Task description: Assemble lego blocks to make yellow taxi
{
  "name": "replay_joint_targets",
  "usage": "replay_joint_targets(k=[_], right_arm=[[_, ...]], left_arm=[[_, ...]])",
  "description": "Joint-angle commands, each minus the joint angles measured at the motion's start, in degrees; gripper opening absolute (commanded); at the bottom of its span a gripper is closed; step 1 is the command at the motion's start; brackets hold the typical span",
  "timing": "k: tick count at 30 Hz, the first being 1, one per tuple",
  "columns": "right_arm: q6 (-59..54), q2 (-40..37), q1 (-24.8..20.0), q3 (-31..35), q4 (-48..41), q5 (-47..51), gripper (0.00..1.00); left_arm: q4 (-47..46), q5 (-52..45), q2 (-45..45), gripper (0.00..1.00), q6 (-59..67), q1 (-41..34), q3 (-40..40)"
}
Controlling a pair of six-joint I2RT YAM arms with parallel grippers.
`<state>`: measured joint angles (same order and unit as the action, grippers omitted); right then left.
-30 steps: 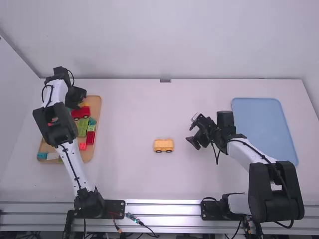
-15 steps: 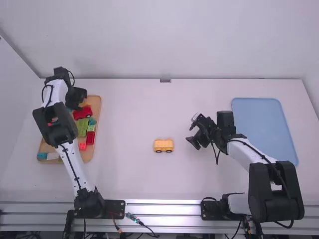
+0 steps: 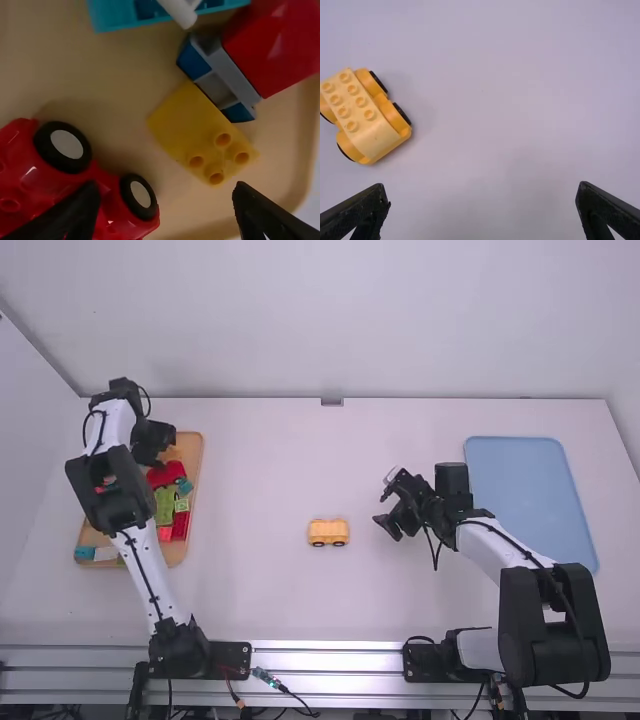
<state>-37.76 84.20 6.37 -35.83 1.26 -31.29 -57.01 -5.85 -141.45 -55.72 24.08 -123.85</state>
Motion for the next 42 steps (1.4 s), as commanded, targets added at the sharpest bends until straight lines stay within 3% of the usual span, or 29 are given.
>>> replay_joint_targets(k=[1, 6, 15, 25, 36, 42], right_arm=[[0.3, -0.9, 0.0, -1.0, -0.2, -0.1, 0.99], [0.3, -0.9, 0.0, -1.0, -0.2, -0.1, 0.99], [0.3, -0.9, 0.0, -1.0, -0.1, -0.1, 0.99], [0.2, -0.9, 0.0, -1.0, 0.0, -0.1, 0.99], [0.3, -0.9, 0.0, -1.0, 0.0, -0.1, 0.99], [0.3, -0.9, 0.0, -1.0, 0.0, -0.2, 0.99]], left_arm=[[0.8, -2.1, 2.7, 0.7, -0.4, 0.3, 1.2], [2.5, -3.3, 3.7, 0.77, -2.2, 0.3, 1.2], [-1.0, -6.7, 3.8, 0.79, -0.6, 0.7, 0.9], [-6.5, -3.1, 3.8, 0.79, -6.2, 1.3, -7.3], [3.1, -2.2, 3.8, 0.76, -16.4, 0.9, -1.9], [7.8, -2.5, 3.8, 0.79, -17.4, 0.5, 2.8]])
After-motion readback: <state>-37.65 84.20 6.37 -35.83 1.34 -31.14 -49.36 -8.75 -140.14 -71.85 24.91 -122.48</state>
